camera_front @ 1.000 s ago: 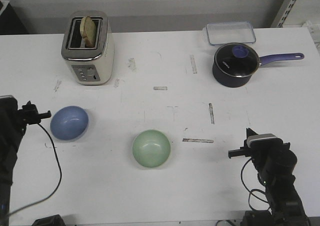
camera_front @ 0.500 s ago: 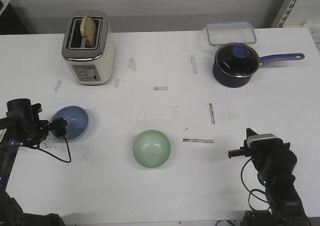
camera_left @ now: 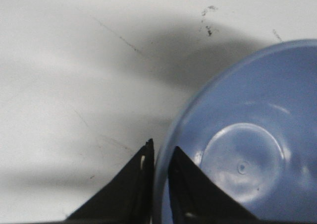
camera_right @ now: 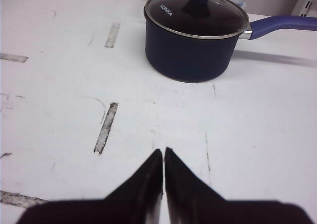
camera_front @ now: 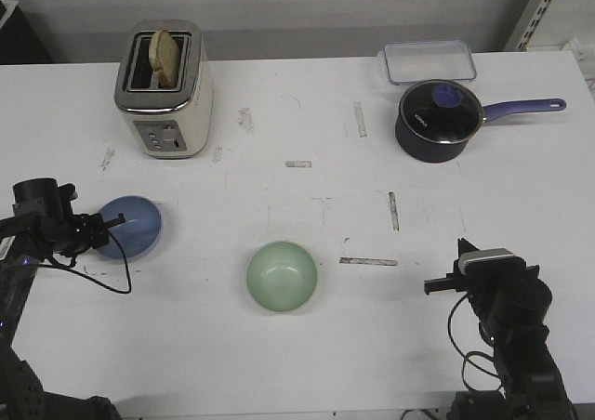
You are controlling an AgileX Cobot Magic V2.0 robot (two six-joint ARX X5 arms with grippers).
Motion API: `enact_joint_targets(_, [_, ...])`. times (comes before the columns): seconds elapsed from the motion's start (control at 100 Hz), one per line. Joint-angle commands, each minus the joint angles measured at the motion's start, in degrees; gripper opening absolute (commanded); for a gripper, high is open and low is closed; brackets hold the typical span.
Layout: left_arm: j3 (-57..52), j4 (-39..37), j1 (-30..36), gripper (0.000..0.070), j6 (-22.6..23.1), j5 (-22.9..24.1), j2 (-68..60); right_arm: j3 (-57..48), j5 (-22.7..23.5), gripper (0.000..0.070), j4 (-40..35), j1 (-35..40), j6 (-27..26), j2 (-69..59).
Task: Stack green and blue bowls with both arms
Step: 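Carry the blue bowl over the green bowl and lower it inside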
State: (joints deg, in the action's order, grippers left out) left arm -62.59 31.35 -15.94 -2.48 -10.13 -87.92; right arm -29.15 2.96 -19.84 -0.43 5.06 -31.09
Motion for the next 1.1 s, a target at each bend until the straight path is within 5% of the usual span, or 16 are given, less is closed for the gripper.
enact_joint_targets(0.0, [-2.3, 0.3, -0.1, 0.0000, -0.2, 0.0, 0.7, -0.5, 0.0, 0.0000, 0.5, 0.1, -0.6, -0.2])
enact_joint_targets(0.18, [-8.8, 4.2, 2.8, 0.0000, -0.2, -0.6, 3.7, -0.5, 0.0, 0.0000, 0.5, 0.1, -0.6, -0.2])
enact_joint_targets(0.41, [-15.6, 5.0, 14.7, 0.0000, -0.2, -9.0, 8.3, -0.5, 0.0, 0.0000, 0.3, 0.1, -0.7, -0.6])
enact_joint_targets(0.77, [-15.9, 9.8, 42.2, 0.0000, 0.6, -9.0, 5.9, -0.5, 0.0, 0.0000, 0.1, 0.1, -0.7, -0.9])
enact_joint_targets(1.09, [-15.9, 9.7, 50.1, 0.0000, 2.3, -9.0, -1.7, -0.5, 0.0, 0.0000, 0.1, 0.1, -0.7, -0.9])
